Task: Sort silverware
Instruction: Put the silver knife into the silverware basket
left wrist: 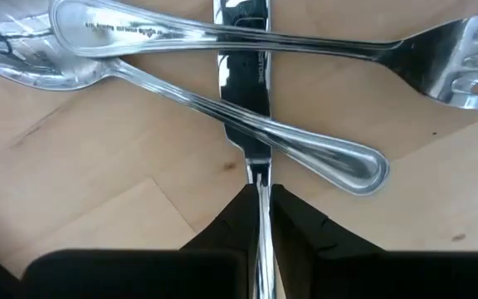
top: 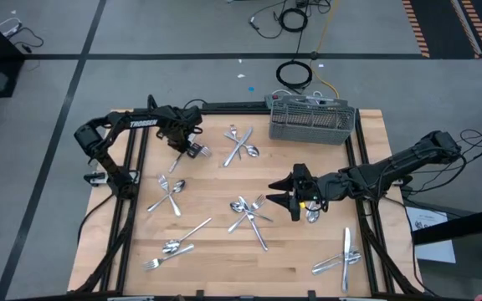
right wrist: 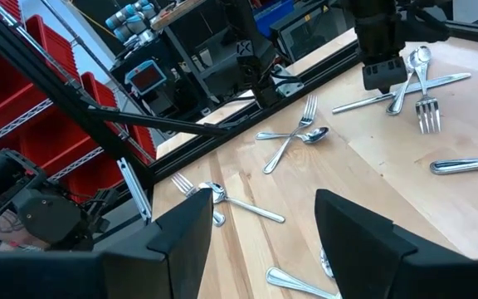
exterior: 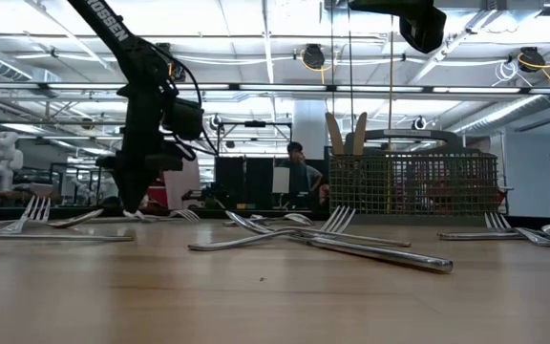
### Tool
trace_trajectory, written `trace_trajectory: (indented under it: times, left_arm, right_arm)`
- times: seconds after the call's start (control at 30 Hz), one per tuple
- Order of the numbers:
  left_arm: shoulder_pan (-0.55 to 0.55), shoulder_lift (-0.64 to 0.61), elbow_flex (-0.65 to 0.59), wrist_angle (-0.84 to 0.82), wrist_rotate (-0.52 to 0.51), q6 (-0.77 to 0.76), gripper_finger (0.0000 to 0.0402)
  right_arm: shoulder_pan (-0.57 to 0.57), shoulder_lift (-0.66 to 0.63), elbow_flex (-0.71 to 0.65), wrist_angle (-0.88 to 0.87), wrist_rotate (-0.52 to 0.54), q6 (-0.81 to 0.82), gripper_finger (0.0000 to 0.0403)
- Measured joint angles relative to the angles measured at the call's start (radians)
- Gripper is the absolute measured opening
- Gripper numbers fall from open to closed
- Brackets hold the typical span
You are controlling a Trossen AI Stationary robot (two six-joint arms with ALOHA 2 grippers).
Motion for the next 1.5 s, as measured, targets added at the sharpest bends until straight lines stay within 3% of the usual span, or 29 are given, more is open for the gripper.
trace_trajectory:
  times: [0.27,0.7,1.27,1.5]
  left_arm:
    - [0.0,0.0,0.0,0.002,-0.033,-0.021,0.0049]
    - [-0.001,-0.001,-0.013,0.024,-0.033,-0.002,0.0144]
    - [-0.002,0.066,-0.011,0.064,-0.023,0.03,0.0145]
    - [-0.002,0.068,-0.011,0.064,-0.005,0.054,0.0116]
  right_arm:
    - [0.0,0.0,0.0,-0.001,0.0,0.002,0.0203]
    - [0.0,0.0,0.0,-0.021,0.0,-0.001,0.0203]
    - [0.006,0.0,0.0,-0.026,0.0,0.01,0.0203]
    - [0.009,0.0,0.0,-0.047,0.0,0.028,0.0203]
